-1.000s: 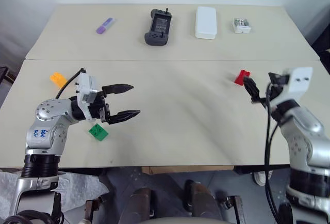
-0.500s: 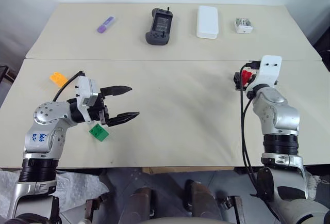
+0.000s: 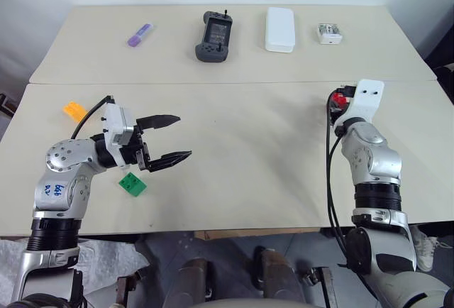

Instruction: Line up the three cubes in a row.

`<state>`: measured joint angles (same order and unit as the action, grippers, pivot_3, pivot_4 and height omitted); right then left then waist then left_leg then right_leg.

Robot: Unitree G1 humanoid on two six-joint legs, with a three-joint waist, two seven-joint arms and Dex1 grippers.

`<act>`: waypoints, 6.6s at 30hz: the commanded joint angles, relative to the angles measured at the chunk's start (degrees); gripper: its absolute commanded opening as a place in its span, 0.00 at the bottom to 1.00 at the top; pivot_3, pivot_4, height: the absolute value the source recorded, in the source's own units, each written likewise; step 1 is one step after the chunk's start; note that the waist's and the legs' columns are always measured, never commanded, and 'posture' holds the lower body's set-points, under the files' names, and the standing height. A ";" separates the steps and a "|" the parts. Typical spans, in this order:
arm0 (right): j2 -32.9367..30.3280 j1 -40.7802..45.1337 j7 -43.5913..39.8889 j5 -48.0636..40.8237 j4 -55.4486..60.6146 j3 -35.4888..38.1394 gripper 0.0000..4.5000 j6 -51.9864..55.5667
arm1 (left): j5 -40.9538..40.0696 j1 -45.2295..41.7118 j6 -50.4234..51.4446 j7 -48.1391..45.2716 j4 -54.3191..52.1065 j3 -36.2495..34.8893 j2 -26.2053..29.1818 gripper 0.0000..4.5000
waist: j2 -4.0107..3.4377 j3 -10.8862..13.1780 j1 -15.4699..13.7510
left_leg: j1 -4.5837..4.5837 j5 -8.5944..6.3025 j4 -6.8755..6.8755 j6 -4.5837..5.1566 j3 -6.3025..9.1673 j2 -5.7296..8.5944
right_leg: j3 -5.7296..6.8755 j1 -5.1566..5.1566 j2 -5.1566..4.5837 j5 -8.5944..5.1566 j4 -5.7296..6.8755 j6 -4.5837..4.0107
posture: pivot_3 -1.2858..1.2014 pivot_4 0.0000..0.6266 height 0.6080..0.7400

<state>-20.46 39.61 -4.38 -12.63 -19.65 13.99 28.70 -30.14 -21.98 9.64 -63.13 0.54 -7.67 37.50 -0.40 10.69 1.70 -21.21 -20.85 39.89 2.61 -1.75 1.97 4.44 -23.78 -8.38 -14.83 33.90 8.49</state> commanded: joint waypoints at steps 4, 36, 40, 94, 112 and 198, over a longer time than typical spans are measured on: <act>-12.24 -2.02 -43.30 -7.09 8.45 -12.07 0.32 -5.86 | 0.12 1.35 -2.61 -0.82 2.91 -2.20 -0.62 1.00 | -0.04 0.03 -0.06 | 0.00 0.00 0.00 0.02 -0.03 -0.02 | 0.00 0.02 0.02 0.00 -0.05 0.01 | 0.52 0.24 1.00; -11.13 20.70 -88.12 -0.15 -42.02 -19.00 0.99 -48.54 | -1.89 7.13 -0.34 5.31 -2.43 -9.61 0.05 1.00 | -0.12 0.09 0.29 | 0.01 -0.01 0.11 -0.04 0.33 0.00 | 0.23 0.15 -0.08 0.00 -0.06 0.00 | 0.52 0.24 1.00; -12.49 14.60 -88.12 -11.93 -26.90 -17.71 0.99 -44.62 | -3.61 12.56 -1.23 8.57 -0.72 -18.58 0.21 1.00 | -0.16 0.11 0.26 | 0.01 -0.03 0.10 -0.08 0.38 -0.04 | 0.28 0.16 -0.08 -0.01 -0.07 -0.02 | 0.52 0.24 1.00; -9.81 -20.35 -74.12 -18.31 22.13 -14.76 1.00 -26.88 | -0.35 27.71 -5.09 5.86 -3.40 -15.03 -1.96 0.32 | -0.07 0.06 -1.87 | 0.05 -0.27 0.16 -0.19 0.42 -0.17 | 0.79 0.21 -0.11 -0.06 -0.09 -0.25 | 0.52 0.24 1.00; -12.37 -37.36 -60.68 -21.74 30.23 2.38 1.00 -28.14 | 20.12 -34.45 -19.86 -17.38 55.16 15.23 -11.85 0.32 | 0.02 0.06 -2.20 | 0.05 -0.16 0.14 0.00 -0.43 0.15 | 1.36 0.27 -0.07 -0.01 -0.15 -0.14 | 0.52 0.24 1.00; -0.36 -16.03 -58.91 -20.01 24.51 -15.55 1.00 -23.42 | 18.61 -24.57 -4.24 81.23 42.92 -20.08 -14.39 0.99 | 0.36 -0.05 -1.77 | 0.17 -0.22 0.25 -0.12 -0.06 -0.19 | 1.85 0.14 -0.15 0.23 -0.04 -0.42 | 0.52 0.24 1.00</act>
<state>-21.14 23.17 -63.34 -31.70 2.58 -1.94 5.26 -12.40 -45.11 7.46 18.36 42.76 -28.13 21.78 -0.05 10.64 -0.07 -21.04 -21.07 40.14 2.49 -1.81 1.79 6.29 -23.64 -8.53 -14.60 33.87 8.07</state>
